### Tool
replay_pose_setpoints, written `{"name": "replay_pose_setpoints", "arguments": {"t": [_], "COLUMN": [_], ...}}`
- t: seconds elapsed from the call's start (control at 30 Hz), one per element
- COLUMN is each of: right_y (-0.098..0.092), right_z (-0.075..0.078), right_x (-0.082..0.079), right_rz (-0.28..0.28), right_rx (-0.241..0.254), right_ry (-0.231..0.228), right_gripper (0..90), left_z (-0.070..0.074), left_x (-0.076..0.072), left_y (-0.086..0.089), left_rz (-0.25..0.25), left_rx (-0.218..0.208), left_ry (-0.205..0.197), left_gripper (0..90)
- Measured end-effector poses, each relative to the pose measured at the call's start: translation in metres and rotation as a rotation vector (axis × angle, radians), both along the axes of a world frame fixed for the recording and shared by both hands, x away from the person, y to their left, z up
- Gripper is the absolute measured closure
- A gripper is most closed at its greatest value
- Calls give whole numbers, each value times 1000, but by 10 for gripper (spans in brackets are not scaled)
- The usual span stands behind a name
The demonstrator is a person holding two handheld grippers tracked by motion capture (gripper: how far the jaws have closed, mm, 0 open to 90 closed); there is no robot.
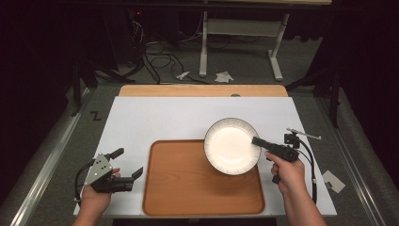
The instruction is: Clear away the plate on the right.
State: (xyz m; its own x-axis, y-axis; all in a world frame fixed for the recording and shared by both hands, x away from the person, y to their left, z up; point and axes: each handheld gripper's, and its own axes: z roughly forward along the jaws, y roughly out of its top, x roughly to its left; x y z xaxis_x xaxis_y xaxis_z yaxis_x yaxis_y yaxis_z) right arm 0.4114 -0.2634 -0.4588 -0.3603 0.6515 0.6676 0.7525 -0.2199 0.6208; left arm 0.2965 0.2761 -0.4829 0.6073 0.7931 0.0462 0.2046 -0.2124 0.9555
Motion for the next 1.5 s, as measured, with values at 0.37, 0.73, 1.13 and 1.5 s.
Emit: {"name": "replay_pose_setpoints", "arguments": {"t": [0.37,0.73,1.13,1.5], "right_y": [31,58,68,79], "right_z": [1,0,-4,-11], "right_x": [4,4,-3,-5], "right_rz": [71,118,146,175], "right_rx": [-41,-45,-52,-98], "right_ry": [16,3,-1,12], "right_gripper": [856,856,855,855], "left_z": [1,1,0,0], "left_x": [-1,-1,0,0], "left_y": [2,2,0,1], "left_rz": [7,6,-3,-4], "left_rx": [-6,-12,-5,-8], "left_ry": [-2,-3,1,-1], "left_gripper": [54,54,54,53]}}
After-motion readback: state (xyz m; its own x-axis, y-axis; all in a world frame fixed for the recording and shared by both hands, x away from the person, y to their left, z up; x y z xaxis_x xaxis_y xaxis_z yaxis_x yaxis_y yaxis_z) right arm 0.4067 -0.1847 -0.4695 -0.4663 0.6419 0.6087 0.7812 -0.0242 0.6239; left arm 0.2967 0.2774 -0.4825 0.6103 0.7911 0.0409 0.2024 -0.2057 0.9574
